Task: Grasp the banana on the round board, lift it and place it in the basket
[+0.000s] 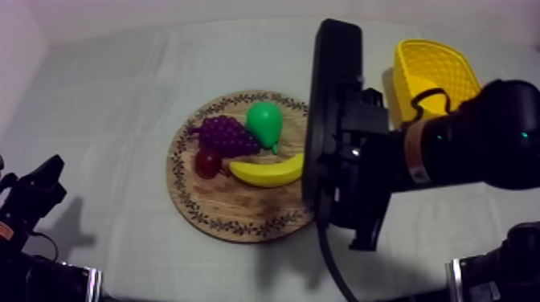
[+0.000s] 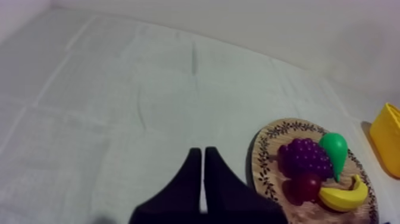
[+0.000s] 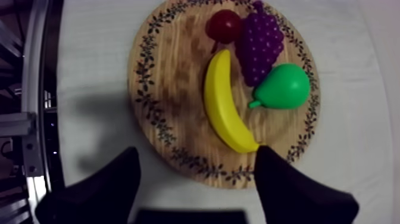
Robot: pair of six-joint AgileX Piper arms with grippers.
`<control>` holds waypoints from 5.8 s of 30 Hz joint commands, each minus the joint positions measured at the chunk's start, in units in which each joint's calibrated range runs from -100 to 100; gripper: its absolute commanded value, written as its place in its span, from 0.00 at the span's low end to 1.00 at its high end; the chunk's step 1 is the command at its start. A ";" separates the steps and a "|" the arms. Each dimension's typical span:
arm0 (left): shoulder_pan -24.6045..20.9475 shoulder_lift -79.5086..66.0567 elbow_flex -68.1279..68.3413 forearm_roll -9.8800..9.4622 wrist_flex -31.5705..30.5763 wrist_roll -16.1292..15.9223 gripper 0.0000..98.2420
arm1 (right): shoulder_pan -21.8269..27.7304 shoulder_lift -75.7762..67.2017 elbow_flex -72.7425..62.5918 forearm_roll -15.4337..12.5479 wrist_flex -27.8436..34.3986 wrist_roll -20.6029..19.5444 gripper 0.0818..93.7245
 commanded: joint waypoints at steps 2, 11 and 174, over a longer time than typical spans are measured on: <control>0.01 0.00 -0.03 0.04 -0.01 -0.01 0.00 | 1.61 3.59 -2.20 -2.22 -1.42 2.29 0.59; 0.01 0.00 -0.03 0.04 -0.01 0.01 0.00 | 4.01 14.37 -8.68 -4.75 -2.10 5.20 0.58; 0.01 0.00 -0.03 0.04 -0.01 -0.01 0.00 | 43.81 -40.85 33.04 -4.11 -8.40 -11.38 0.00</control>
